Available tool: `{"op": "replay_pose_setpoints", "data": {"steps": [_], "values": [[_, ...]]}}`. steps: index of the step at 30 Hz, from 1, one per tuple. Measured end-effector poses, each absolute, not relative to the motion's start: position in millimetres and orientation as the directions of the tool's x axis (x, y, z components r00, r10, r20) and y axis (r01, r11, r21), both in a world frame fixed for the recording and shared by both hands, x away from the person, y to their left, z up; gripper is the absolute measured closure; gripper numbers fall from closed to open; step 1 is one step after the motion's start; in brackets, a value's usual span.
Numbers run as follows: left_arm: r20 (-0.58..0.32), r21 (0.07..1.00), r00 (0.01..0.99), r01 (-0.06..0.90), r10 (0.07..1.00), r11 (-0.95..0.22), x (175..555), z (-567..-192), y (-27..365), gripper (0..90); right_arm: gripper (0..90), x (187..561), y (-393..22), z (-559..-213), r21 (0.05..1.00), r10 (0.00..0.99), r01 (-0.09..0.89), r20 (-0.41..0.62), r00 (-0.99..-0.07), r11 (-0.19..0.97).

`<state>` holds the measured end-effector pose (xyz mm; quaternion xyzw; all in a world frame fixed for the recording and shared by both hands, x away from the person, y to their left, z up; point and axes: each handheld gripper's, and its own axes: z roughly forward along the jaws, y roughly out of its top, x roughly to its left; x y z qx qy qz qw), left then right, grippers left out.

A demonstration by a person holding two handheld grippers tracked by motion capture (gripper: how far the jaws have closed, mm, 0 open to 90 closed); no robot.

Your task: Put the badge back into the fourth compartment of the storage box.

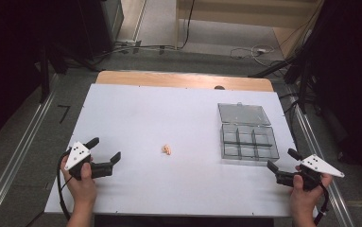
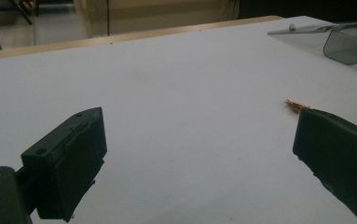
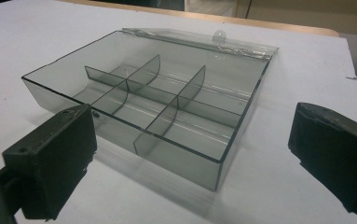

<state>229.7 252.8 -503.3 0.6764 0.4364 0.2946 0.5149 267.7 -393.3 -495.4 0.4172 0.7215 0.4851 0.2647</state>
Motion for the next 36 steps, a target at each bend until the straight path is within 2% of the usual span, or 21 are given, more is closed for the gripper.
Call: {"op": "replay_pose_setpoints", "data": {"steps": [7,17,36], "values": [[-0.034,0.954,0.429,0.284,0.903,-0.099,229,-500,252,3.6,0.0,266,-394,-495,0.926,0.847,0.334,0.028,-0.531,0.179],[-0.029,0.954,0.447,0.278,0.894,-0.108,234,-487,230,3.6,0.0,267,-393,-495,0.926,0.841,0.331,0.029,-0.541,0.18],[-0.028,0.948,0.515,0.284,0.856,-0.14,251,-465,200,3.6,0.0,267,-392,-495,0.919,0.844,0.347,0.03,-0.536,0.187]]}}
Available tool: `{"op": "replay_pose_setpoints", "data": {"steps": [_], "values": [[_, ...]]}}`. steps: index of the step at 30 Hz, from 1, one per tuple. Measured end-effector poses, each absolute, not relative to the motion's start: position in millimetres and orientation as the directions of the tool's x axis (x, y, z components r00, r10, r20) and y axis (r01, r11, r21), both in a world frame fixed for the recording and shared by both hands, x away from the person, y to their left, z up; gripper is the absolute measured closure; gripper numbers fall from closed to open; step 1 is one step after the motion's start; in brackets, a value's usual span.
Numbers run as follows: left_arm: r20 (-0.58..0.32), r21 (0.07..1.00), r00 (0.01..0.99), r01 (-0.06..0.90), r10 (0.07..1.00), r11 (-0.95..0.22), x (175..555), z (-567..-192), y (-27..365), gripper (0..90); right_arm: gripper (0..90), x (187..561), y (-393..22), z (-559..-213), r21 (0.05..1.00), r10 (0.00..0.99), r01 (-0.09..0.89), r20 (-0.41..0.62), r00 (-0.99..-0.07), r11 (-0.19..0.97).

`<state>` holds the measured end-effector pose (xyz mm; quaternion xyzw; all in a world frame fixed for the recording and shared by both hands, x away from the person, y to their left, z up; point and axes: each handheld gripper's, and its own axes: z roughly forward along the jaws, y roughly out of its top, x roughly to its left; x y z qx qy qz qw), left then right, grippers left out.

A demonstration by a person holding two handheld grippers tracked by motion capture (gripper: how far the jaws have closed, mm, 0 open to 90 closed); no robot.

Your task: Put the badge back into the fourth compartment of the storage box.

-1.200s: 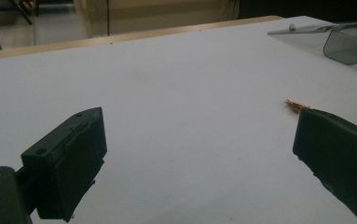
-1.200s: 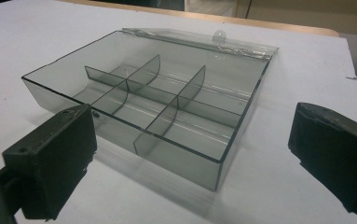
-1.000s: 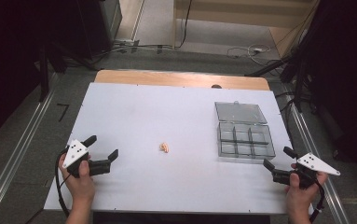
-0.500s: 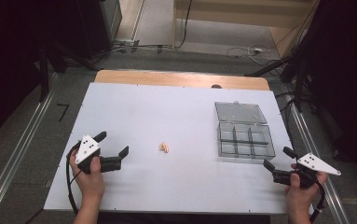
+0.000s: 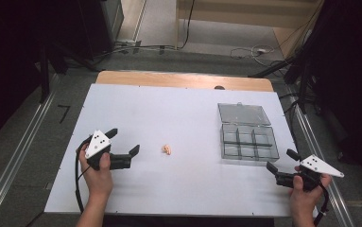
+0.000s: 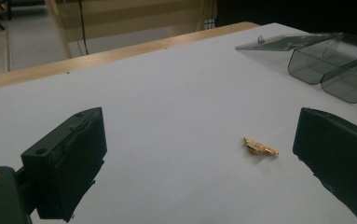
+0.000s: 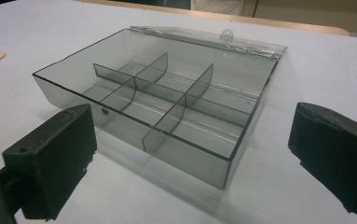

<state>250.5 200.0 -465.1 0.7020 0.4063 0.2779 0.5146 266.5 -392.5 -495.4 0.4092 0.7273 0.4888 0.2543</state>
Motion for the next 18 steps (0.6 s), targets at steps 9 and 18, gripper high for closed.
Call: {"op": "replay_pose_setpoints", "data": {"steps": [9,18], "values": [[-0.042,0.945,0.539,0.296,0.841,-0.143,266,-461,188,3.7,0.0,267,-393,-496,0.92,0.842,0.346,0.037,-0.539,0.182],[-0.041,0.936,0.548,0.313,0.835,-0.16,280,-458,174,3.8,0.0,267,-393,-496,0.92,0.844,0.347,0.032,-0.535,0.184]]}}
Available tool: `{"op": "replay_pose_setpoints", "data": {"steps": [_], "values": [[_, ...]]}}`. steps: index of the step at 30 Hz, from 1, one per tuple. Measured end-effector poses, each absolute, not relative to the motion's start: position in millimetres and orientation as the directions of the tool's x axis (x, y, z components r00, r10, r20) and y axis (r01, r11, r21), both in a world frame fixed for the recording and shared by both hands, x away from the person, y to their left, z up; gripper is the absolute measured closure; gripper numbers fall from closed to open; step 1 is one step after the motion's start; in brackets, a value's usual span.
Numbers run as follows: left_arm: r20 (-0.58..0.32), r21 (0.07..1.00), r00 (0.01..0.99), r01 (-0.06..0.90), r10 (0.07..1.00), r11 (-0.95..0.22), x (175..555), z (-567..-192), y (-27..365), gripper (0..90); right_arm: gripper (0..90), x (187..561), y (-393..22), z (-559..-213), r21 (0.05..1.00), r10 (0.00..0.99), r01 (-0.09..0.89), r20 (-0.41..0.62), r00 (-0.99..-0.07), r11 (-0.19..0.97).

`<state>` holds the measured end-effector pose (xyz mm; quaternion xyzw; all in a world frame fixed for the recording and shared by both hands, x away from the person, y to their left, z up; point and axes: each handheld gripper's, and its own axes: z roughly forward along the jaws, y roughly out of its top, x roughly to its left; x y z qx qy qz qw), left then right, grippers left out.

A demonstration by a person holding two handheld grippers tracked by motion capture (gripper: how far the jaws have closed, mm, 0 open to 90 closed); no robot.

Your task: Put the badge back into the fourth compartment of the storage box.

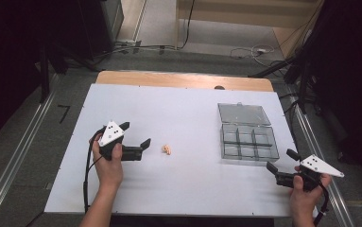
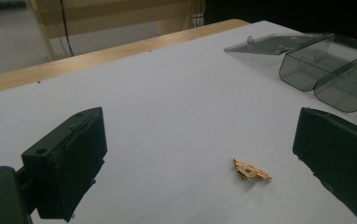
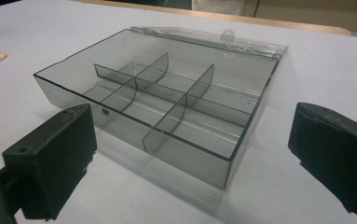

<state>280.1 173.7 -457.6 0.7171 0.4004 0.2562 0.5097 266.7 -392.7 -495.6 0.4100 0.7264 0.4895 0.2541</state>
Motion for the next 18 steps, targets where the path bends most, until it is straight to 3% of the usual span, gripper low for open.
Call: {"op": "replay_pose_setpoints", "data": {"steps": [18], "values": [[-0.079,0.914,0.618,0.358,0.782,-0.19,303,-460,142,4.8,0.0,267,-392,-496,0.918,0.849,0.349,0.026,-0.527,0.188]]}}
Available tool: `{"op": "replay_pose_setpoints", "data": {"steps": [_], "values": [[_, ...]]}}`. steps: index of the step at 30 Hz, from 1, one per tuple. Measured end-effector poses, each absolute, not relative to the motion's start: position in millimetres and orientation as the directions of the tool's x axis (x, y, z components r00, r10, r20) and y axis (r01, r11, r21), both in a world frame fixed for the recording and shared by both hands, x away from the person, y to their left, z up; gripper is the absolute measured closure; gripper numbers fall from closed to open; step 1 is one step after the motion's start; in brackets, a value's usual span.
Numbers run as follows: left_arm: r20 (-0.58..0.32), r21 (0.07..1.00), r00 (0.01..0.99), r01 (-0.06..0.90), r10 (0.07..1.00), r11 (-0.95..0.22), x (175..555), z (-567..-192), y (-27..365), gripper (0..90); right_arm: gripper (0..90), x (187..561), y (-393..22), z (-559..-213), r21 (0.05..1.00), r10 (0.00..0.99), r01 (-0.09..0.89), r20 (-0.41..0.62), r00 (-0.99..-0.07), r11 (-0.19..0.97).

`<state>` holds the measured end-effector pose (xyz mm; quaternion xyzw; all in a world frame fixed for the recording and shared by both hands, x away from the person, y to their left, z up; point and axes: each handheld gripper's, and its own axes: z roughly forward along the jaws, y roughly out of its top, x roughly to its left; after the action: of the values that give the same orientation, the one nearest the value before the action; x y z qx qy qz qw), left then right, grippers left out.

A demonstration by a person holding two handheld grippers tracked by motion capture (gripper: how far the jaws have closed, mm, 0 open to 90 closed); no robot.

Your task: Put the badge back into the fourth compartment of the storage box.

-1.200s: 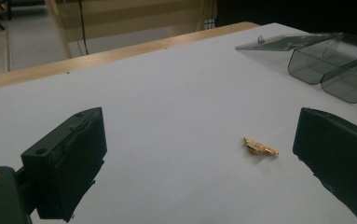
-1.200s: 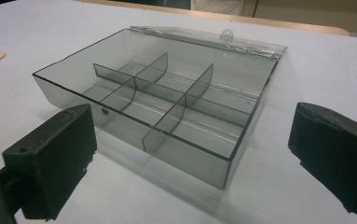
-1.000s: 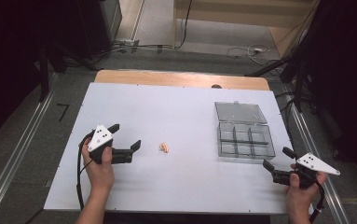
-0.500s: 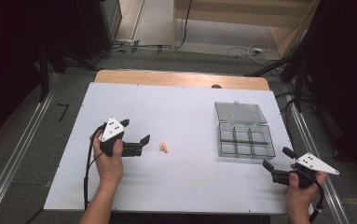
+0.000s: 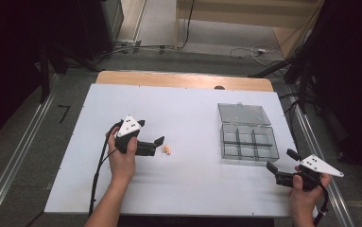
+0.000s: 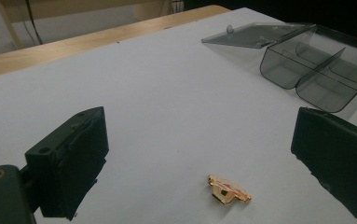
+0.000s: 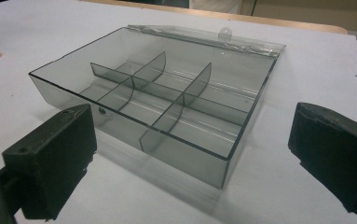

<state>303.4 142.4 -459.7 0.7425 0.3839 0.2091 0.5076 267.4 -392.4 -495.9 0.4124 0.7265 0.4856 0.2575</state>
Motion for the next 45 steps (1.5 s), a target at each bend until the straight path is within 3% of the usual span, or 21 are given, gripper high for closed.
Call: {"op": "replay_pose_setpoints", "data": {"steps": [19,26,32,45], "values": [[-0.155,0.832,0.625,0.5,0.765,-0.24,317,-478,118,6.9,0.0,268,-391,-496,0.913,0.85,0.355,0.019,-0.526,0.199],[-0.188,0.804,0.601,0.549,0.777,-0.23,319,-482,114,17.5,0.0,269,-391,-496,0.912,0.854,0.36,0.021,-0.521,0.197],[-0.154,0.748,0.57,0.601,0.807,-0.282,322,-488,109,35.7,0.0,269,-391,-496,0.911,0.855,0.361,0.016,-0.518,0.202],[-0.211,0.68,0.558,0.674,0.803,-0.29,327,-497,106,47.5,0.0,269,-391,-496,0.91,0.857,0.361,0.013,-0.515,0.203]]}}
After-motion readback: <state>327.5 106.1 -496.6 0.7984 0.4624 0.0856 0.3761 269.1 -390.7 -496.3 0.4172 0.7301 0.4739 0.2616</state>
